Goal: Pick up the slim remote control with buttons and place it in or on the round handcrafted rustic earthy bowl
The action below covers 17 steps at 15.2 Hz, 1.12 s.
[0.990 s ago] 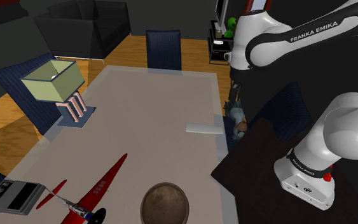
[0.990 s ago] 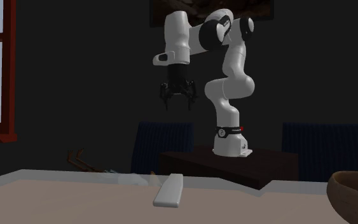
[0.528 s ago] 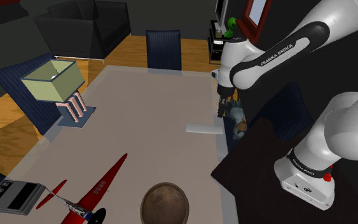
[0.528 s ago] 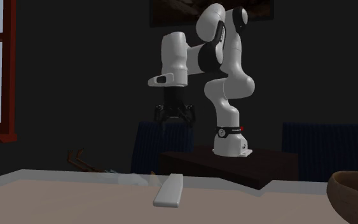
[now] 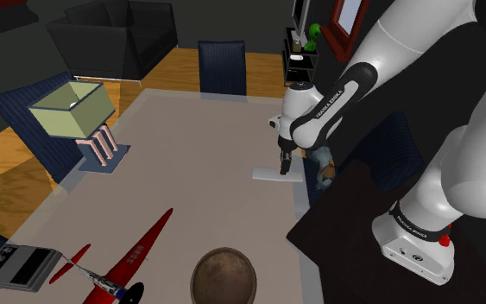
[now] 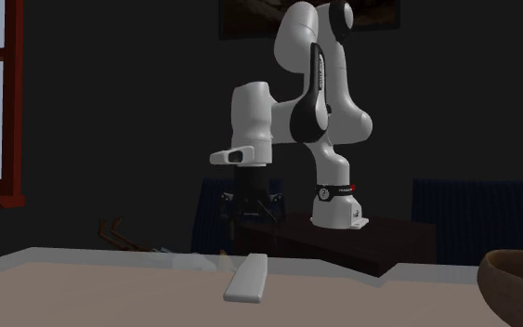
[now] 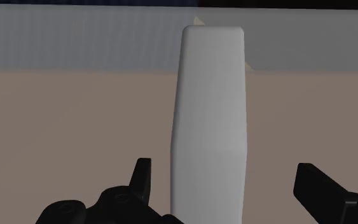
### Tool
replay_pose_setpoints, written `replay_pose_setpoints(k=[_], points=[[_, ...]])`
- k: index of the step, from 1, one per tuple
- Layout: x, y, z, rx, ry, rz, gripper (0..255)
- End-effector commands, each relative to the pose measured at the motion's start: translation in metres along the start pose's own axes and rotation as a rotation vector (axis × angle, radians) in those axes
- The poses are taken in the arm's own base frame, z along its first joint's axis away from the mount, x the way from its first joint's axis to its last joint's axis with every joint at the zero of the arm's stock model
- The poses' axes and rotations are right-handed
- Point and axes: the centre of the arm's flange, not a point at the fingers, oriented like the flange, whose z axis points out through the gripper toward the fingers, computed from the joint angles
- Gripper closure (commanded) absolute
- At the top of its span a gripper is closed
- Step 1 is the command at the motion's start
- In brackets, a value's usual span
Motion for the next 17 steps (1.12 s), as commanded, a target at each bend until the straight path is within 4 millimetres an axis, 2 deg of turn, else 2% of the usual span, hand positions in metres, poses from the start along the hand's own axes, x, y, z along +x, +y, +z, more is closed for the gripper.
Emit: replay_pose_setpoints(k=[1, 9, 16, 17], points=[[0.009, -0.001, 0.021, 0.000, 0.011, -0.041, 0], [0.009, -0.001, 0.061, 0.000, 0.011, -0.041, 0], [0.009, -0.001, 0.061, 0.000, 0.011, -0.041, 0], [0.009, -0.001, 0.061, 0.000, 0.011, -0.041, 255]])
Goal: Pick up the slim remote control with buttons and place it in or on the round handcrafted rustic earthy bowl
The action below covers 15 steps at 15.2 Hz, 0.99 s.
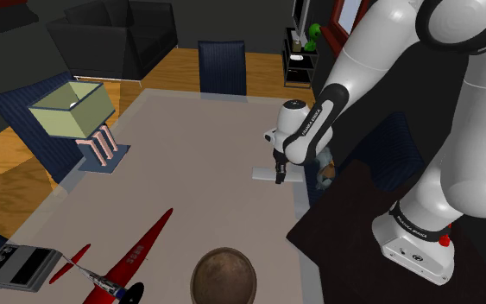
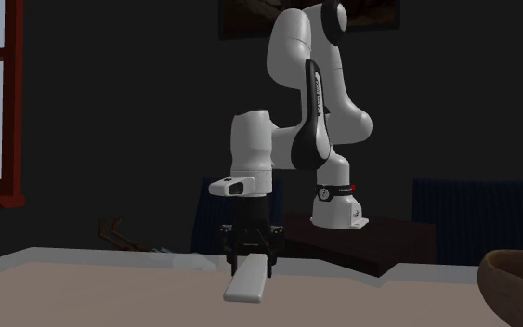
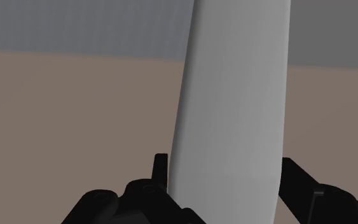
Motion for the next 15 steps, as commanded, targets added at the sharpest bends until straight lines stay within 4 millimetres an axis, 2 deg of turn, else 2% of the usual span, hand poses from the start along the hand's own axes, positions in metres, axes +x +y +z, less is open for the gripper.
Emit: replay_pose_setpoints(k=[1, 9, 15], points=[[0.000, 0.000, 0.000, 0.000, 0.000, 0.000, 255], [0.000, 0.000, 0.000, 0.000, 0.000, 0.000, 255], [0.000, 0.000, -0.031, 0.000, 0.000, 0.000, 255]])
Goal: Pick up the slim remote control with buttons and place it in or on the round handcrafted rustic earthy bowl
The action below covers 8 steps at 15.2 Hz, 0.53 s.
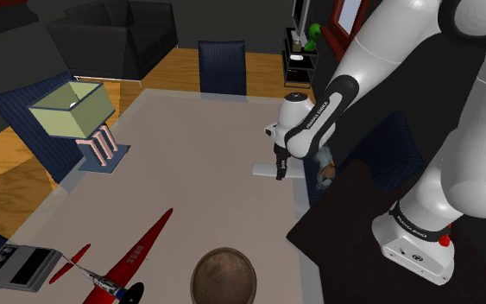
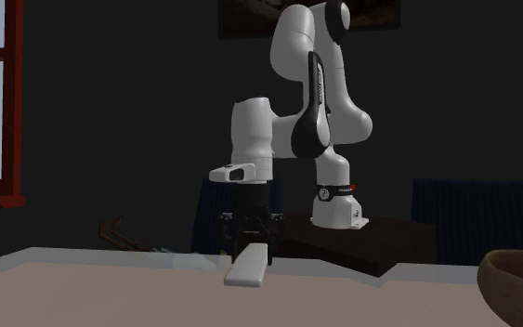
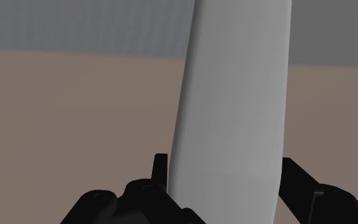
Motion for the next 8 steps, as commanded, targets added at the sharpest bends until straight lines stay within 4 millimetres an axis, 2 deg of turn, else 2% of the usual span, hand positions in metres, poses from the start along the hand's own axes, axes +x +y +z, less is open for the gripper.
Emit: replay_pose_setpoints(k=[1, 8], points=[[-0.001, 0.001, -0.011, 0.000, 0.000, 0.000, 255], [0.000, 0.001, -0.048, 0.000, 0.000, 0.000, 255]])
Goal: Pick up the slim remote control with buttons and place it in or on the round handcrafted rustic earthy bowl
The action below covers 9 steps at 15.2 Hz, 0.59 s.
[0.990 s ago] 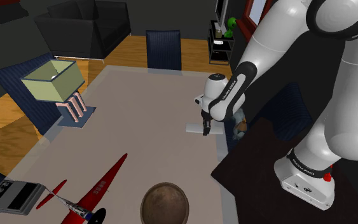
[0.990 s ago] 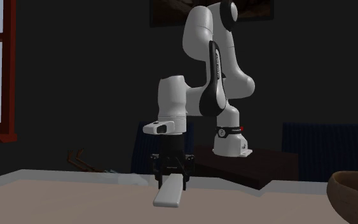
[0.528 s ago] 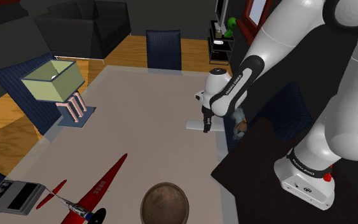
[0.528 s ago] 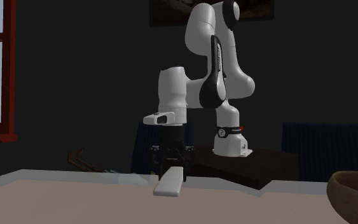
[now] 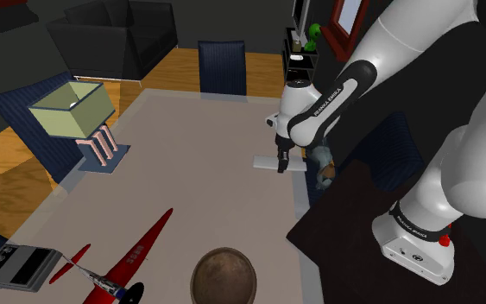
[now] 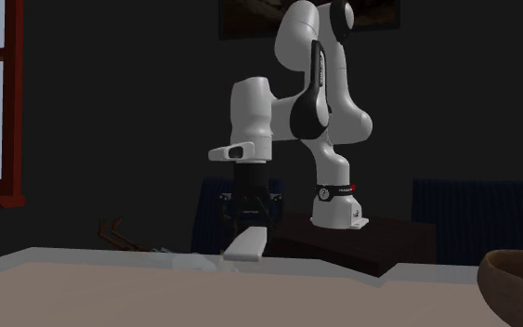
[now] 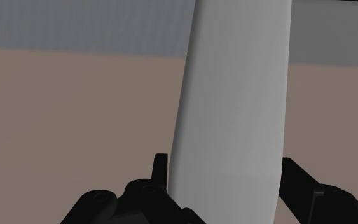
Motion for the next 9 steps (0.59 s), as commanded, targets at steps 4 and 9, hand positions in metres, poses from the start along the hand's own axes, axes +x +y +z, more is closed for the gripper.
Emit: replay_pose_setpoints(k=[4, 9], points=[[-0.001, -0.001, -0.027, 0.000, 0.000, 0.000, 255], [-0.001, -0.001, -0.053, 0.000, 0.000, 0.000, 255]])
